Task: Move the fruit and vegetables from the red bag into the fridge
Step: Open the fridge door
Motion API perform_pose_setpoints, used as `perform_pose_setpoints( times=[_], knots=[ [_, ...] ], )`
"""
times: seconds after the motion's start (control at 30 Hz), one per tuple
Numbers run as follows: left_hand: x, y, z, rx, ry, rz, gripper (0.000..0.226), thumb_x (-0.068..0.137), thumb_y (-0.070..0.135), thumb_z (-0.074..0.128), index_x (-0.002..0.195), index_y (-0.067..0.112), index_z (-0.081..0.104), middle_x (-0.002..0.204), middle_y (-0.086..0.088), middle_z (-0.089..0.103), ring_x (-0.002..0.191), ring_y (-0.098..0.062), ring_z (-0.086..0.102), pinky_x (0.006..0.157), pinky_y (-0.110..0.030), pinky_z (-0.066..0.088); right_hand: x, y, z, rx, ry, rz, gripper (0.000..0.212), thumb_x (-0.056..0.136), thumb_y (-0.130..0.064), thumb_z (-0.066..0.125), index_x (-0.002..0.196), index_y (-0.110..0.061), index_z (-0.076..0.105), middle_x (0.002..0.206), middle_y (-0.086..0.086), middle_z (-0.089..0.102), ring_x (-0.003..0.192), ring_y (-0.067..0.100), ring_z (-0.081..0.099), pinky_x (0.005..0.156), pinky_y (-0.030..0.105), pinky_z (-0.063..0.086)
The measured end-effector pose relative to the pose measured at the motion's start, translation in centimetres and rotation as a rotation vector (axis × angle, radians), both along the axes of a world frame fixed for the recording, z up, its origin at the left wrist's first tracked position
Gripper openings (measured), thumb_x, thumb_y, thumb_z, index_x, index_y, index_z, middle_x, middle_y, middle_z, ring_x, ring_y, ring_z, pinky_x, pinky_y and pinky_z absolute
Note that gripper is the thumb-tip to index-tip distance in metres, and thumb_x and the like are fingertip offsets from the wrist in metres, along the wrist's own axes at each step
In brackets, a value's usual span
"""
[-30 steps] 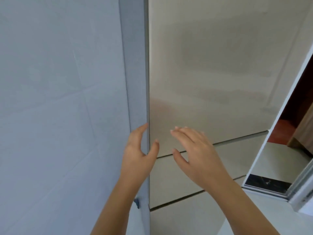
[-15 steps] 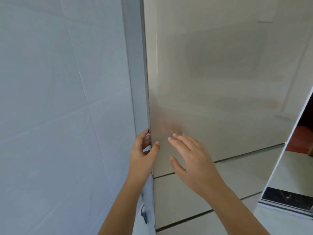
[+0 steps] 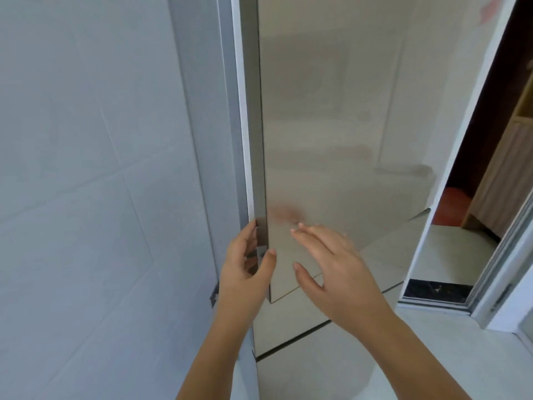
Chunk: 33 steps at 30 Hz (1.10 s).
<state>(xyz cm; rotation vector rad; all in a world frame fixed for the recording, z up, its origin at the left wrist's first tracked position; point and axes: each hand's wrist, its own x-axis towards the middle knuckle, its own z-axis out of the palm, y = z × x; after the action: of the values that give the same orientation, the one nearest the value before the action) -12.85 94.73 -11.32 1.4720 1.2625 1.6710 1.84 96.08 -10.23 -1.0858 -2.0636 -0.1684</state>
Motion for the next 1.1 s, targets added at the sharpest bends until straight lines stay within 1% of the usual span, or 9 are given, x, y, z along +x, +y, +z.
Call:
perform_pose_setpoints(
  times=[0.13,0.3,0.43,0.57,0.63,0.73,0.9,1.0,1.1],
  knots=[
    [1.2,-2.1,-0.5,0.061,0.077,-0.050,0.047,0.087,0.009,0.059,0.125,0.032,0.044,0.122,0.004,0.057,0.111,-0.002,0.054,0.095,-0.021,0.045,1.4,-2.8,-0.2,-0.026,-0.004,-0.078,0.047,0.084,-0.035,0.043,0.124,-0.014,0.056,0.124,0.002,0.058,0.117,0.015,0.047,0.099,0.038,0.034],
    [3.0,-4.7,-1.3,0.117,0.077,-0.146,0.045,0.075,0.041,0.054,0.119,0.047,0.045,0.116,0.024,0.057,0.112,0.002,0.052,0.090,-0.016,0.044,3.4,-6.3,-0.5,-0.055,0.023,-0.161,0.049,0.084,-0.038,0.045,0.127,-0.017,0.053,0.128,-0.001,0.056,0.120,0.014,0.046,0.099,0.049,0.040],
    [4.6,-6.4,-1.7,0.149,0.033,-0.249,0.044,0.076,0.041,0.053,0.118,0.046,0.046,0.121,0.014,0.058,0.115,-0.004,0.053,0.096,-0.026,0.045,4.9,-9.1,-0.8,-0.070,0.039,-0.233,0.053,0.083,-0.043,0.046,0.130,-0.019,0.049,0.130,-0.005,0.054,0.123,0.009,0.040,0.102,0.043,0.037],
    [6.4,-7.9,-2.0,0.149,0.024,-0.333,0.042,0.076,0.042,0.052,0.117,0.046,0.047,0.120,0.020,0.058,0.115,-0.001,0.052,0.097,-0.024,0.043,6.5,-11.5,-0.8,-0.040,0.017,-0.315,0.052,0.082,-0.042,0.047,0.127,-0.017,0.052,0.123,-0.003,0.058,0.117,0.006,0.040,0.100,0.022,0.028],
    [7.4,-8.5,-2.2,0.174,0.036,-0.362,0.041,0.077,0.039,0.052,0.118,0.046,0.047,0.121,0.023,0.056,0.115,-0.001,0.052,0.096,-0.019,0.042,7.3,-12.5,-1.0,-0.042,0.027,-0.350,0.052,0.082,-0.042,0.047,0.128,-0.018,0.050,0.123,-0.002,0.058,0.117,0.008,0.041,0.100,0.024,0.029],
    [8.9,-9.4,-2.5,0.195,0.038,-0.418,0.042,0.078,0.036,0.051,0.118,0.047,0.046,0.122,0.026,0.055,0.116,0.002,0.051,0.094,-0.012,0.038,8.6,-13.9,-1.4,-0.034,0.045,-0.401,0.052,0.083,-0.042,0.048,0.129,-0.018,0.047,0.123,-0.001,0.058,0.118,0.014,0.044,0.099,0.040,0.039],
    [11.0,-10.4,-2.4,0.177,0.002,-0.578,0.044,0.078,0.034,0.052,0.119,0.048,0.046,0.126,0.021,0.055,0.119,-0.001,0.050,0.097,-0.016,0.038,10.5,-15.8,-1.5,0.000,0.066,-0.510,0.051,0.082,-0.040,0.049,0.125,-0.012,0.052,0.121,0.003,0.059,0.116,0.017,0.047,0.095,0.046,0.043],
    [12.1,-10.9,-2.2,0.173,0.008,-0.675,0.045,0.079,0.034,0.051,0.122,0.043,0.044,0.127,0.022,0.053,0.119,-0.001,0.050,0.099,-0.018,0.038,11.5,-17.1,-1.4,0.022,0.078,-0.577,0.050,0.082,-0.038,0.049,0.122,-0.009,0.054,0.119,0.005,0.060,0.113,0.016,0.047,0.096,0.033,0.038],
    [12.5,-11.2,-1.9,0.205,0.028,-0.687,0.041,0.080,0.033,0.050,0.120,0.043,0.046,0.124,0.023,0.055,0.116,-0.003,0.053,0.095,-0.019,0.041,12.0,-18.6,-1.0,0.074,0.130,-0.635,0.043,0.084,-0.033,0.049,0.116,-0.005,0.058,0.109,0.006,0.061,0.101,0.018,0.051,0.088,0.024,0.039]
  ],
)
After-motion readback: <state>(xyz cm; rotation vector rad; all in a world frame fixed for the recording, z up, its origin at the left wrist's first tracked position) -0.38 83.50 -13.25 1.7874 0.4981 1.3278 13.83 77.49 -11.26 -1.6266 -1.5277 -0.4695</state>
